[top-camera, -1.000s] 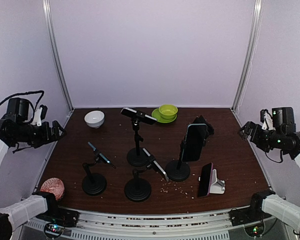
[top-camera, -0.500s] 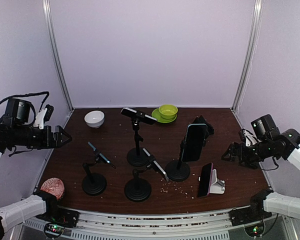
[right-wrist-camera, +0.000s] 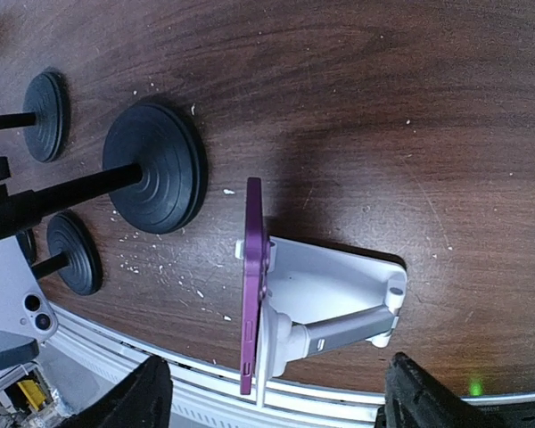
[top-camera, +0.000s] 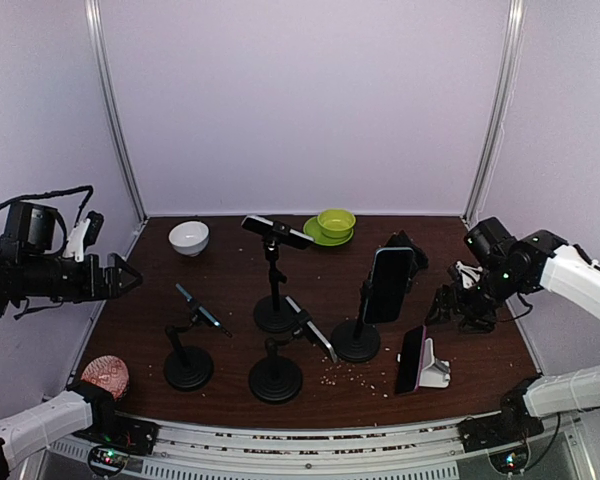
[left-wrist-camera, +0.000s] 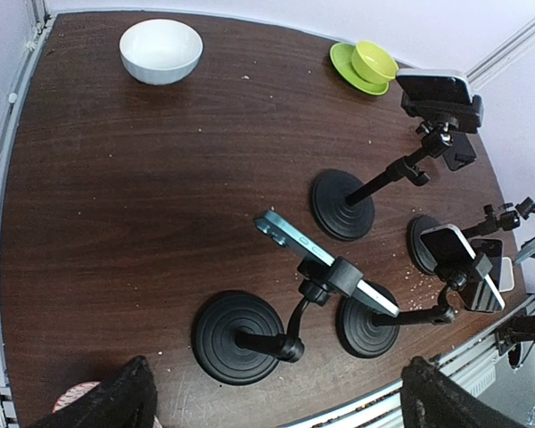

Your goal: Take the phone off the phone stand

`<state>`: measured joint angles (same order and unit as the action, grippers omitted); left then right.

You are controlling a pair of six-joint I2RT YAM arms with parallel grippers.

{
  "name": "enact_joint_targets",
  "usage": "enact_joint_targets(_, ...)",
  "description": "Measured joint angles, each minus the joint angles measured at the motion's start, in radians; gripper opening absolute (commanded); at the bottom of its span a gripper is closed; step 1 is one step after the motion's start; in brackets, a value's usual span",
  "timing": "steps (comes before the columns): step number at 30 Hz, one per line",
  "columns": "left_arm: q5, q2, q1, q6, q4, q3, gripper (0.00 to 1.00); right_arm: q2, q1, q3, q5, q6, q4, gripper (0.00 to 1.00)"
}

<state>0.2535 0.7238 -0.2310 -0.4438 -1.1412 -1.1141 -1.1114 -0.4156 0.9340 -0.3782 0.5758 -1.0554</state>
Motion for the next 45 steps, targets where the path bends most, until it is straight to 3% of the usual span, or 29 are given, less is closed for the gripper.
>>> enact_joint_targets(10, 0.005, 0.006, 0.0, 0.0, 0.017, 0.034, 0.84, -0.157, -0.013, 0.059, -0.015, 0.001, -0.002, 0.72)
enact_joint_targets(33, 0.012, 0.114, 0.0, 0.031, 0.13, 0.059, 0.84, -0.334, -0.055, 0.098, -0.014, 0.05, 0.048, 0.37)
enact_joint_targets(45, 0.016, 0.125, 0.0, 0.057, 0.131, 0.059, 0.84, -0.34, -0.069, 0.096, -0.005, 0.084, 0.079, 0.05)
